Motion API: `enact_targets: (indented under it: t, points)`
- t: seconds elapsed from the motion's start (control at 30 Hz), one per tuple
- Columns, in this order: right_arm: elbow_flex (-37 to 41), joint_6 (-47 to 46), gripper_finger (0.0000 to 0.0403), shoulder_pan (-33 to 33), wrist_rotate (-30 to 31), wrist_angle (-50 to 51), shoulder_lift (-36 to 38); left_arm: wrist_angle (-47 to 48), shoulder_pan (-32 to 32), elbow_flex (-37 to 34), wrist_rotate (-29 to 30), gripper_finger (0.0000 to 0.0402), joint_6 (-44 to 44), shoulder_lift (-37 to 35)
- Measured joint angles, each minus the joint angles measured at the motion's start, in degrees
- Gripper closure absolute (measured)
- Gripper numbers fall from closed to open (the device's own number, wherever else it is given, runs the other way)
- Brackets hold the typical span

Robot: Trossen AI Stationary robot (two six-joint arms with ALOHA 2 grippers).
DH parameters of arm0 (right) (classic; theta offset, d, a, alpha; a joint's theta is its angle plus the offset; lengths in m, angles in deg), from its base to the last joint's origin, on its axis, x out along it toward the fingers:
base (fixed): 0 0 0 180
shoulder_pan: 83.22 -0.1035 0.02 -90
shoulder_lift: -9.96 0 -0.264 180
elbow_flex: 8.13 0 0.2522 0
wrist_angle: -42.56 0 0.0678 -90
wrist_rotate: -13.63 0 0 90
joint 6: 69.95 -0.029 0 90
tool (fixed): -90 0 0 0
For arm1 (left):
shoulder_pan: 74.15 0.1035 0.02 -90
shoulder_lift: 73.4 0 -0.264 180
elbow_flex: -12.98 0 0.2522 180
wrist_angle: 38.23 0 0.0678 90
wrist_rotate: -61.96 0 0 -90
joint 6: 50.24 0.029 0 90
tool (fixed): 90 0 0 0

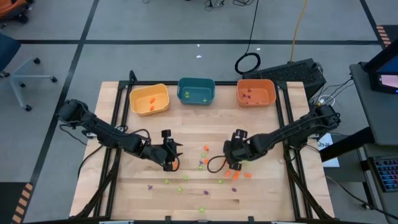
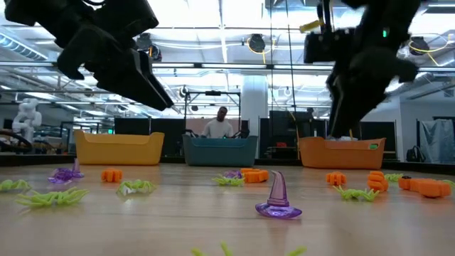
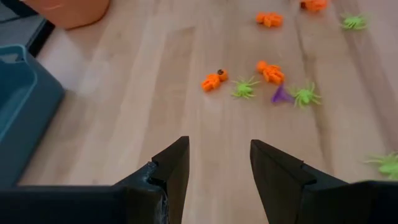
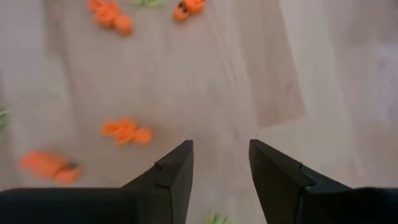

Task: Sort Halloween decoration
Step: Put the green spider toy into the blue bin

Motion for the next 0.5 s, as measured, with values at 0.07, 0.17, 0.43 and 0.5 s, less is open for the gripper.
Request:
enact_targets:
  t: [0.07, 0.17, 0.43, 0.5]
  points:
    - [-2.62, -1.19, 0.0261, -0.49, -2.18, 5.13, 0.00, -0.08, 0.59, 0.00, 0.01, 0.0233, 1.44, 0.00]
    - [-4.05, -1.42, 0.0261, -2.19, -4.66, 7.84, 0.00, -0.08, 1.57, 0.00, -0.07, 0.0233, 2.91, 0.00]
    - [-3.08, -13.83, 0.0261, -8.21, -4.61, 12.72, -0.37, -0.08, 2.52, 0.00, -0.74, 0.0233, 2.73, 0.00]
    - [-2.28, -17.06, 0.0261, -9.57, -4.43, 12.85, -0.30, -0.08, 2.44, 0.00, -0.90, 0.0233, 2.75, 0.00]
